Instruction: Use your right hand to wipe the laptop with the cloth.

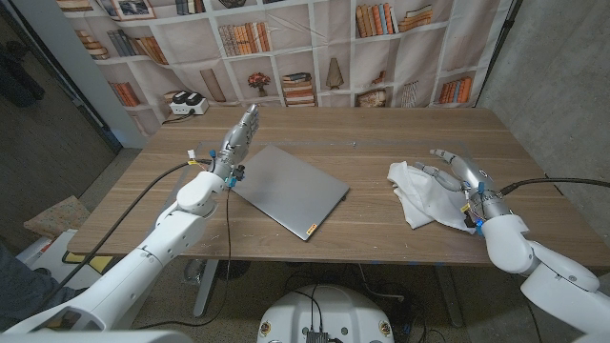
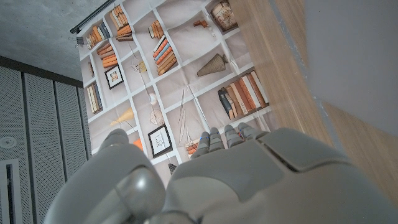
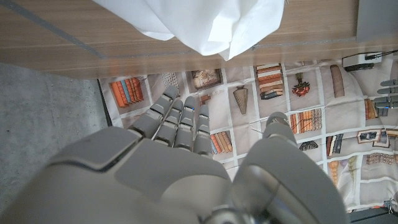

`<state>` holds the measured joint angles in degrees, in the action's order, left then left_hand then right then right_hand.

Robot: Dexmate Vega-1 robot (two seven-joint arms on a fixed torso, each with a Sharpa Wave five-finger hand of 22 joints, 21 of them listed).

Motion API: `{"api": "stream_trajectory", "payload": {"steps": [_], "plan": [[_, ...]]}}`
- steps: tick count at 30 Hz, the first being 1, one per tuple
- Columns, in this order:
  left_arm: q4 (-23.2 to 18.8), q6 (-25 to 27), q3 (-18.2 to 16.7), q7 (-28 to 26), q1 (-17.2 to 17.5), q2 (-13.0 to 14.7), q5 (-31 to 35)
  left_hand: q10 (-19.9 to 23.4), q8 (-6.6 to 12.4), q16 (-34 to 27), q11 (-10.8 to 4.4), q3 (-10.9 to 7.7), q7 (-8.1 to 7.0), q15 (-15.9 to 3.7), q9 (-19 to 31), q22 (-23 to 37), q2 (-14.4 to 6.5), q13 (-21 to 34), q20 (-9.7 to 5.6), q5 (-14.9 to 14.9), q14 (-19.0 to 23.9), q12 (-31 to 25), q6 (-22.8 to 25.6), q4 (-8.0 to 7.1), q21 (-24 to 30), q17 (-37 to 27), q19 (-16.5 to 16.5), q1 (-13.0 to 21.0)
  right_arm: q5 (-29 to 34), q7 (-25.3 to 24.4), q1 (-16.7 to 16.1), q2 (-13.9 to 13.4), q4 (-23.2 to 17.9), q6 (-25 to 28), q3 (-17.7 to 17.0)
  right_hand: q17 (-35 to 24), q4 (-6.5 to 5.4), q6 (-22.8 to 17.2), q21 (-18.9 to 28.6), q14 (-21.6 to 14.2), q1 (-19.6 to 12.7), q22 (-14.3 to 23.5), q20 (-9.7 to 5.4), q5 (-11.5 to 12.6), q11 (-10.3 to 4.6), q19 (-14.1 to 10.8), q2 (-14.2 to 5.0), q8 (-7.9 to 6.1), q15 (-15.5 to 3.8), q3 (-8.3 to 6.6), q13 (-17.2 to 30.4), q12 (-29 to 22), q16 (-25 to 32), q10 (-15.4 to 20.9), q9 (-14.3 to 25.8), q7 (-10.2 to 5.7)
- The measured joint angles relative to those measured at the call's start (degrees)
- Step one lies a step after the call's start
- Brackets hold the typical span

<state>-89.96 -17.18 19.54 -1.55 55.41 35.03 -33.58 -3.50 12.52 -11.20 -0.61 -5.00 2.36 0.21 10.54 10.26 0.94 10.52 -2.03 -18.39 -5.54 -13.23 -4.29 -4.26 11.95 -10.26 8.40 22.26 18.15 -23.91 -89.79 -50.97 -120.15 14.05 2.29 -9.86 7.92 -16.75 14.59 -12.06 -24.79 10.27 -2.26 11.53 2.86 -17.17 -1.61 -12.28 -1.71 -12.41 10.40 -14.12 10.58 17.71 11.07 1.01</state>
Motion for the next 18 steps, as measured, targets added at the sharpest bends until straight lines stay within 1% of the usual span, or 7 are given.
{"api": "stream_trajectory", "payload": {"steps": [3,4,6,8,13,17,18], "plan": [[-0.2,0.0,0.1,0.0,0.1,0.0,0.0,0.1,0.00,0.0,-0.08,0.00,0.00,0.00,0.0,0.0,0.0,0.0,0.00,0.4,0.0,0.0,0.0,0.00,0.0,0.0,0.0,0.0,0.9,0.1,0.0,0.0,0.0,1.2,0.0,-0.1,0.16,0.4,-0.2,0.2,0.0,0.0,0.01,0.0,0.00,0.0,0.00,0.23,0.18,0.16,0.0,0.0,0.0,0.0,0.0,-0.41],[-0.3,0.3,0.1,-0.2,0.1,0.0,0.0,0.2,0.00,0.0,-0.22,0.00,0.00,0.00,0.0,0.0,0.0,0.0,0.00,0.4,0.0,0.1,0.0,0.00,0.0,0.0,0.0,0.0,1.3,0.1,-0.1,-0.8,-0.8,1.8,1.4,-0.1,0.24,0.4,-0.4,0.2,-0.1,0.0,0.02,0.0,0.00,0.1,0.06,0.24,0.18,0.24,0.0,0.0,0.0,0.0,0.0,-0.41],[-0.4,0.3,0.1,-0.2,0.2,0.1,0.0,0.2,0.00,0.0,-0.22,0.00,0.00,0.00,0.0,0.0,0.0,0.0,0.00,0.4,0.0,0.4,0.0,0.00,0.0,0.0,0.0,0.0,1.7,0.1,-0.1,-0.8,-0.8,2.5,1.4,-0.2,0.24,0.5,-0.7,0.2,-0.3,0.0,-0.14,0.0,0.00,0.7,0.30,0.24,0.18,0.24,0.1,0.0,0.0,0.0,0.0,-0.53],[-0.5,0.5,0.2,-0.3,0.2,0.1,0.1,0.2,0.00,0.0,-0.22,0.00,0.00,0.00,0.0,0.0,0.0,0.0,0.00,0.4,0.0,0.4,0.0,0.00,0.0,0.0,0.0,0.0,2.3,0.2,0.1,-1.3,-1.0,3.3,2.2,-0.2,0.24,0.7,-1.0,0.2,-0.3,0.0,-0.02,0.0,-0.23,1.3,0.30,0.24,0.18,0.24,0.2,0.0,0.0,0.2,0.0,-0.72],[-0.6,0.9,0.5,-0.4,0.1,0.1,0.2,0.2,0.00,0.2,-0.21,0.00,-0.31,0.00,0.0,0.0,0.0,0.0,-0.04,0.4,0.0,0.4,0.3,-0.01,-0.3,0.0,0.5,0.0,3.1,0.3,0.8,-1.8,-1.0,4.9,3.7,-0.2,0.23,0.5,-1.8,0.2,-0.5,0.0,0.32,0.0,-0.23,3.0,0.53,0.24,0.18,0.24,0.2,0.0,0.0,0.2,0.0,-0.93],[-0.6,0.9,0.6,-0.4,-0.4,0.0,0.2,0.2,0.00,0.2,-0.21,0.00,-0.31,0.00,0.0,0.0,-0.2,0.0,0.09,0.4,0.0,0.4,0.3,-0.01,-0.3,0.0,1.0,0.1,3.8,0.5,0.8,-1.8,-1.0,6.6,3.7,-0.1,0.23,0.5,-1.9,0.2,-0.8,0.0,0.31,0.0,-0.23,3.0,0.75,0.24,0.18,0.24,0.2,0.0,0.0,0.2,0.0,-0.93],[-0.6,1.2,0.7,-0.4,-0.5,-0.1,0.4,0.2,0.00,0.2,-0.21,0.00,-0.31,0.00,0.0,0.0,-0.2,0.0,0.09,0.4,0.0,0.4,0.3,-0.01,-0.3,0.0,1.0,0.1,3.9,0.6,1.8,-2.6,-0.8,7.0,5.5,-0.1,0.23,0.5,-2.0,0.4,-0.8,0.0,0.32,0.0,-0.23,3.0,0.72,0.24,0.39,0.24,0.2,0.2,-0.2,0.2,0.0,-0.94]]}}
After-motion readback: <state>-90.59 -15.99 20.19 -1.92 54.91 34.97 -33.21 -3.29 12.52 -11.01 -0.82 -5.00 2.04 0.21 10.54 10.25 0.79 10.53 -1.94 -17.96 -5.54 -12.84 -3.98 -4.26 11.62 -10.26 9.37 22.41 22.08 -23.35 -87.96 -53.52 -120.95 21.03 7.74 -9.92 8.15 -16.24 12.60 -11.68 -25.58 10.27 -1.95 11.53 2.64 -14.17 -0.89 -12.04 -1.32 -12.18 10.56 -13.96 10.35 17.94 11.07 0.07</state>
